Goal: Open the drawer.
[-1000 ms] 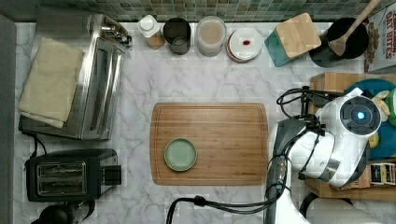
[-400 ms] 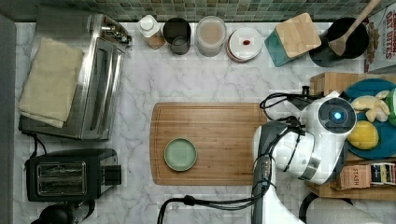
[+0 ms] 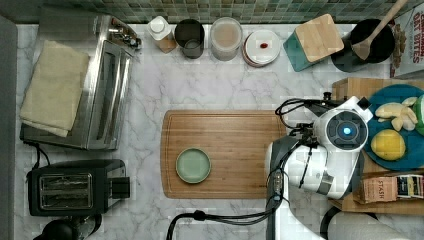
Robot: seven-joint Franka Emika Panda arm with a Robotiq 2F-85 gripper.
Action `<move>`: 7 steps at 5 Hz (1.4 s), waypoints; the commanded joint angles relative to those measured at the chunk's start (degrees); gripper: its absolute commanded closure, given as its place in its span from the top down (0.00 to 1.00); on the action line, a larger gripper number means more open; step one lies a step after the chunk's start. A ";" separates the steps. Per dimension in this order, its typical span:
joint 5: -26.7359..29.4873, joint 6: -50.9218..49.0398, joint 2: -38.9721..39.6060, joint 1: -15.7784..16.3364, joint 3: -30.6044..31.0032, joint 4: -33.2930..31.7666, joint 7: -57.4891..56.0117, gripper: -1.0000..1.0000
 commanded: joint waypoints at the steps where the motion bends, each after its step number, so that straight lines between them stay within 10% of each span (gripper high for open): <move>1: 0.77 5.15 3.81 -1.35 -1.48 -2.90 6.05 1.00; 7: 7.69 -1.79 4.98 0.37 5.66 -0.69 2.29 1.00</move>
